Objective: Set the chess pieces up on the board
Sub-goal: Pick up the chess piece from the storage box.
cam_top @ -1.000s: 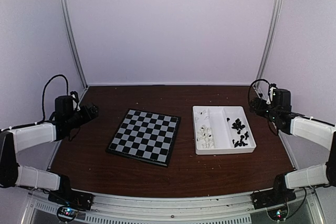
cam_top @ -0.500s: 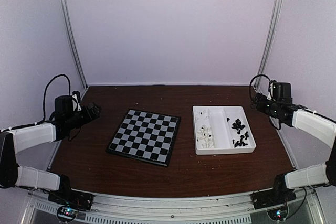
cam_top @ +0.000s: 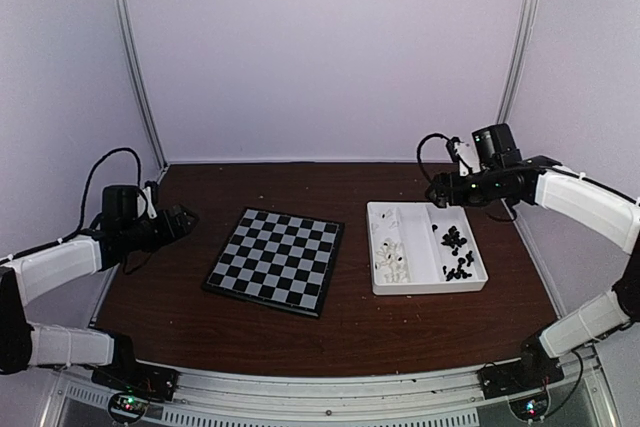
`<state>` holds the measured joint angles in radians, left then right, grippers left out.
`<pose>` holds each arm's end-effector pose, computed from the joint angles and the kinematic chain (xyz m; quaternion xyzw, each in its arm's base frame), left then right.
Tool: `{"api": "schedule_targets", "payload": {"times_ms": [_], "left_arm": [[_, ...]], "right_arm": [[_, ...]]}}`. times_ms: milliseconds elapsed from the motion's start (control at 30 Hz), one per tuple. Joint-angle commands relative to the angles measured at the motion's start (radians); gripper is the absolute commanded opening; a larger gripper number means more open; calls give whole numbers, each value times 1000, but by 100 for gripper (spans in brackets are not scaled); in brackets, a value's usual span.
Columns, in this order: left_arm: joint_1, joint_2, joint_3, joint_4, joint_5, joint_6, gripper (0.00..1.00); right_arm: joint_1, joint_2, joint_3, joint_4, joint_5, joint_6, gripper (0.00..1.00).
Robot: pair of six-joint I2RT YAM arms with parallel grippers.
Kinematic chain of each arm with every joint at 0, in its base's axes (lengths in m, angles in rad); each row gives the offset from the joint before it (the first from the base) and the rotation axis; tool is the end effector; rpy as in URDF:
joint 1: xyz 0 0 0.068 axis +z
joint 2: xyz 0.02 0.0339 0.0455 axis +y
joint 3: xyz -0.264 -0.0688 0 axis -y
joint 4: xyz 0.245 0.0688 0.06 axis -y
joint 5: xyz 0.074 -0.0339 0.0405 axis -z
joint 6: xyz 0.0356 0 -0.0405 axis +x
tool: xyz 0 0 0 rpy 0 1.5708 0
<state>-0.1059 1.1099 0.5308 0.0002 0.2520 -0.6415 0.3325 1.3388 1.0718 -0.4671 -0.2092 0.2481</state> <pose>0.2290 -0.0333 0.2067 -0.1732 0.8573 -0.2752 0.3992 0.2738 0.1024 0.2908 -0.0807 0.9062 0.2071 0.3598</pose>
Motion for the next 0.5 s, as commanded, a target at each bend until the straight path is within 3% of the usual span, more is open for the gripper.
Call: {"api": "schedule_targets", "payload": {"times_ms": [0,200,467], "left_arm": [[-9,-36,-7,-134,60,1,97],[-12,-49,-24,-201,133,-8,97],[-11,30,-34,-138,204,2,98]], "right_arm": [[112,104,132,-212,-3,-86,82],[211,242,236,-268,41,-86,74],[297,443,377,-342,134,-75,67]]}}
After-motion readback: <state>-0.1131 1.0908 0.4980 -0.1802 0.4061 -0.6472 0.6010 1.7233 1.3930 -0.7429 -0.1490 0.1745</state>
